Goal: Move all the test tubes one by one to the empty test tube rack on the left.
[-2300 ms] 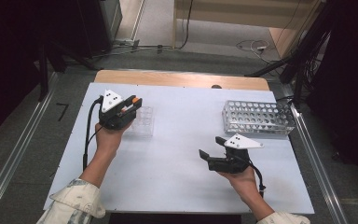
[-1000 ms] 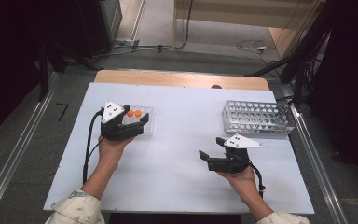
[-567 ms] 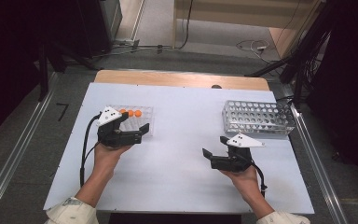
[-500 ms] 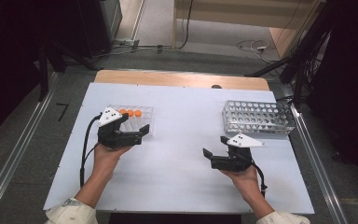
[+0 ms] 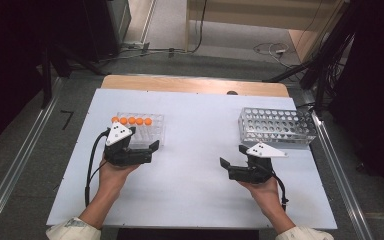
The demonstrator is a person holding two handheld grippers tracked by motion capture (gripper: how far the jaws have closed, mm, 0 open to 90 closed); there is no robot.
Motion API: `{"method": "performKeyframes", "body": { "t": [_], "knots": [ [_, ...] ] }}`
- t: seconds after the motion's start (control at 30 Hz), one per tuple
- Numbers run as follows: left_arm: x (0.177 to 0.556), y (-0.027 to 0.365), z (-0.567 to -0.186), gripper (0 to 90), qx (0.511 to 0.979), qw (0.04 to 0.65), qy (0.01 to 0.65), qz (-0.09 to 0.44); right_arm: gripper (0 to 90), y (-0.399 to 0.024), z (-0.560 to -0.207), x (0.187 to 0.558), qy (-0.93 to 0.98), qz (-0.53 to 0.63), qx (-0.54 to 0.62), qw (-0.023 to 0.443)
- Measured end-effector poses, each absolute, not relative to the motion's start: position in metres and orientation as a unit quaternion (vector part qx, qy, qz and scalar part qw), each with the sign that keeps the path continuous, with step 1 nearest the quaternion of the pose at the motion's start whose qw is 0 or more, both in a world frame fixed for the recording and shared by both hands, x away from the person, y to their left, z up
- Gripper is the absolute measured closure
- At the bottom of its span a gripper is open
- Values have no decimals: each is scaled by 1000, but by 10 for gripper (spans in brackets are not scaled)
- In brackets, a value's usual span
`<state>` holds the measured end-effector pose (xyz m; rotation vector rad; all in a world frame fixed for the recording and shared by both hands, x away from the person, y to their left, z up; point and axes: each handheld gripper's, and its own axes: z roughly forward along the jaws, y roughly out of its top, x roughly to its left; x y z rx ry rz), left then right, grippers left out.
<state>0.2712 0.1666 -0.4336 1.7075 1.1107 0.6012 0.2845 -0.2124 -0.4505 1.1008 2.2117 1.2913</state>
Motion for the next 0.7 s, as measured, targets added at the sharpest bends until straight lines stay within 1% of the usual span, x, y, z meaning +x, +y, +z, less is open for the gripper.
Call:
{"method": "performKeyframes", "body": {
  "t": [0.23, 0.7],
  "knots": [
    [264, 166, -439, 88, 707, 486, 453, 241, 145, -215, -450, 285, 778, 458, 391, 181],
    [257, 179, -444, 88, 694, 486, 471, 246, 139, -224, -447, 285, 767, 462, 404, 189]
  ]
}}
